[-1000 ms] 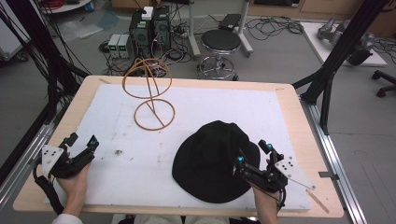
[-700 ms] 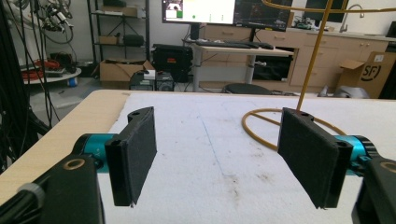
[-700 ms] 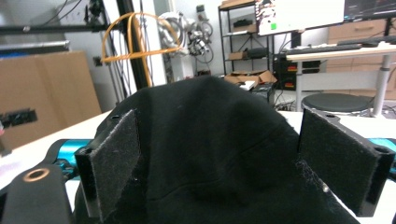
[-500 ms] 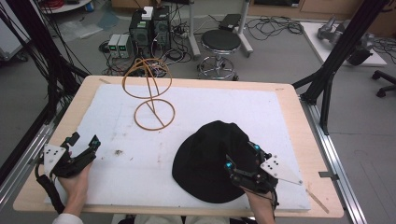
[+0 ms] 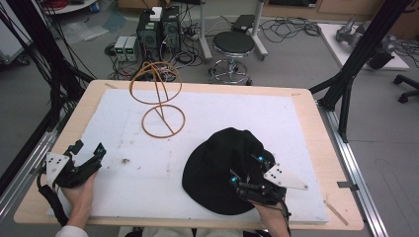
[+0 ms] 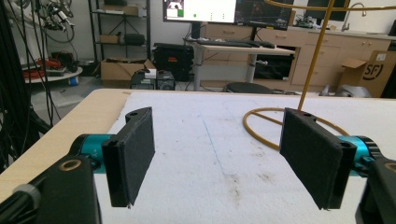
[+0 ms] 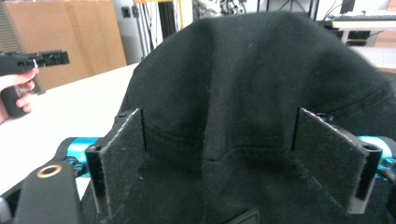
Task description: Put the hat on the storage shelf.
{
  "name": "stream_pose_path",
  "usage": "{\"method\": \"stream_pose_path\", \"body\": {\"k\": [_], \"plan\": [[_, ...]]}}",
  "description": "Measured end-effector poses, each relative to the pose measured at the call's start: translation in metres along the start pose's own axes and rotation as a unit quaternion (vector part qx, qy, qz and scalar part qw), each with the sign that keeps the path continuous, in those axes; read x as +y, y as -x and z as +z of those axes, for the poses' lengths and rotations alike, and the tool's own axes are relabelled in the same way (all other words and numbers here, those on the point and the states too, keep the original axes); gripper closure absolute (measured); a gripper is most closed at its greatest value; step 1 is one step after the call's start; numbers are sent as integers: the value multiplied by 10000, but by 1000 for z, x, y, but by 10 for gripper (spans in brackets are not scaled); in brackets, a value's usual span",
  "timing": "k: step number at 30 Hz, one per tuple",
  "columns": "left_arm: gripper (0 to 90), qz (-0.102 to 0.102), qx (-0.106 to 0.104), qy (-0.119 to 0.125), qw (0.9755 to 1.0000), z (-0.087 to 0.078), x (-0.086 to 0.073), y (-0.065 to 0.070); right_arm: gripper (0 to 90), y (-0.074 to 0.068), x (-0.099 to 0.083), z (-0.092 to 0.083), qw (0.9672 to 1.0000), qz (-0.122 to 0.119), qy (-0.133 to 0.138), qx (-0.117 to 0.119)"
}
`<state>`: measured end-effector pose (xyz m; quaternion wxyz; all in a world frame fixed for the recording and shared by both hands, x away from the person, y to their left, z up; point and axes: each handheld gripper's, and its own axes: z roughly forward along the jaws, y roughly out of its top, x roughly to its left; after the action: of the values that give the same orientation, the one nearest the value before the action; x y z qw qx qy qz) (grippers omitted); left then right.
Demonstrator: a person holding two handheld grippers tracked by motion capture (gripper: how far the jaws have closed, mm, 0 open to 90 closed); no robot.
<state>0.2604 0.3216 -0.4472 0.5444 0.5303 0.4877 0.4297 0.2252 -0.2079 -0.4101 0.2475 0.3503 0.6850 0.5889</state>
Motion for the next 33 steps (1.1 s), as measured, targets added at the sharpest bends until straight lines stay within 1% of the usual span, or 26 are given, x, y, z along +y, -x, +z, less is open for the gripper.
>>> {"method": "stream_pose_path", "body": {"k": [3, 4, 5, 7, 9, 12, 13, 15, 18, 19, 21, 22, 24, 26, 28, 32, 33], "plan": [[268, 17, 56, 20, 10000, -1, 0, 0, 293, -1, -1, 0, 9999, -75, -95, -34], [268, 17, 62, 24, 10000, -1, 0, 0, 335, -1, -1, 0, 9999, -71, -112, -26], [268, 17, 62, 24, 10000, -1, 0, 0, 370, -2, -2, 0, 9999, -16, -139, -6], [268, 8, 76, 23, 10000, -1, 0, 0, 427, -1, -4, 1, 9998, 7, -189, 33], [269, 13, 68, 35, 10000, -1, 0, 0, 468, -2, -6, 2, 9997, 4, -251, -39], [275, 25, 57, 47, 10000, -1, 0, 0, 513, -1, -5, 5, 9991, 287, -320, -41], [275, 28, 48, 48, 10000, -1, 0, 1, 539, -1, -4, 5, 9989, 319, -337, -68], [275, 32, 41, 43, 10000, -1, 0, 1, 598, -1, -3, 6, 9988, 279, -367, -188], [277, 32, 38, 49, 10000, -1, 0, 1, 711, 0, -3, 6, 9986, 215, -409, -263], [278, 31, 30, 48, 10000, -1, 0, 1, 760, 2, -2, 5, 9986, 239, -398, -238], [279, 28, 39, 54, 10000, -1, 0, 1, 836, 1, -1, 6, 9988, 189, -399, -229], [279, 31, 38, 57, 10000, -1, 0, 1, 846, 1, -1, 6, 9986, 127, -459, -240], [280, 37, 38, 60, 10000, -1, 0, 1, 858, 1, 0, 8, 9984, 104, -499, -239], [280, 46, 33, 69, 10000, -1, 0, 1, 863, 3, 0, 8, 9983, 206, -513, -200], [280, 51, 24, 61, 10000, 0, 0, 1, 863, 4, 0, 8, 9983, 241, -499, -177], [280, 59, 8, 50, 10000, 0, 0, 1, 864, 4, 0, 7, 9988, 117, -447, -141], [280, 59, 8, 50, 10000, 0, 0, 1, 864, 4, 0, 7, 9989, 125, -439, -123]]}}
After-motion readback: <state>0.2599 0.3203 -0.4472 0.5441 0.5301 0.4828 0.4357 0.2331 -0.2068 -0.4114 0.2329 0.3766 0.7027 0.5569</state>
